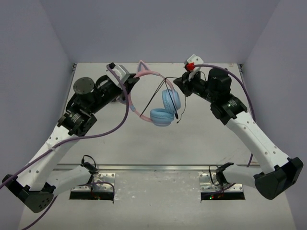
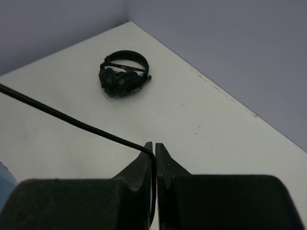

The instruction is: Wrap the headphones

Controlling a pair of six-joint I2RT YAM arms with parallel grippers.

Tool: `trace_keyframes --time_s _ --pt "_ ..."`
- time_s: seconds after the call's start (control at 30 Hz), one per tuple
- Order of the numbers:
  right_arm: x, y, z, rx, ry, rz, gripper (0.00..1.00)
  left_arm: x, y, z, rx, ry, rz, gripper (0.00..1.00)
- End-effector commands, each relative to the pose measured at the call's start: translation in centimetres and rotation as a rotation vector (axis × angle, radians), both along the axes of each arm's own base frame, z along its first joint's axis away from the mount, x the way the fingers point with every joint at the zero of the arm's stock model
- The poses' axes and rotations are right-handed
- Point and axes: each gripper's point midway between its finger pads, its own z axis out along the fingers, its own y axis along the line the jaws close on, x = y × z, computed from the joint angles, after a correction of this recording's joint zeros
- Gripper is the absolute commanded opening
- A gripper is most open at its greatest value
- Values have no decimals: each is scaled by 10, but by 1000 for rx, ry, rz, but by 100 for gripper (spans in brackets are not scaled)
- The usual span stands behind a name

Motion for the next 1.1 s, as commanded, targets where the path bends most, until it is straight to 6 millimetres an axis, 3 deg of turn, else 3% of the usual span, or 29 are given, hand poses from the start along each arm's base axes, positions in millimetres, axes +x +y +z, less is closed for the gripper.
trace_keyframes --time_s 0.0,0.1,0.13,0.17,0.27,0.33,0.37,0.5,0.57,0.7,0.83,0.87,0.9,0.93,1.03,1.07 --pt "-10 15 10 135 -21 94 5 -33 2 84 -229 -86 -80 0" --pt "-29 35 10 248 -12 232 12 -42 7 107 -316 -64 -97 0" --pt "-32 41 20 293 -54 271 13 -48 10 120 -371 -55 -104 0" --pt "-40 47 4 312 -16 323 13 -49 13 126 -405 -46 -91 0" --pt "-53 64 1 443 30 435 11 -54 21 148 -506 -18 -76 0" --pt "-63 74 10 535 41 505 10 -48 21 151 -558 38 -57 0" --pt "-67 78 3 552 59 528 6 -49 26 164 -587 29 -40 0" --pt "-87 103 -15 611 117 601 6 -34 45 175 -708 105 89 0" --pt "-93 110 -23 614 123 611 6 -16 56 170 -750 153 204 0" --pt "-116 131 -34 622 133 667 2 -4 61 181 -787 177 268 0" --pt "-132 138 -35 646 137 692 1 15 82 185 -790 160 431 0" --pt "-138 136 -44 646 155 684 1 22 87 184 -783 152 482 0" --pt "-146 137 -46 651 160 685 1 37 87 171 -744 174 541 0" --pt "-149 136 -50 649 170 673 1 39 96 175 -760 163 593 1" --pt "-168 139 -63 599 196 652 1 63 97 151 -760 199 689 0" --pt "-170 138 -58 598 182 635 1 68 96 145 -766 210 709 0"
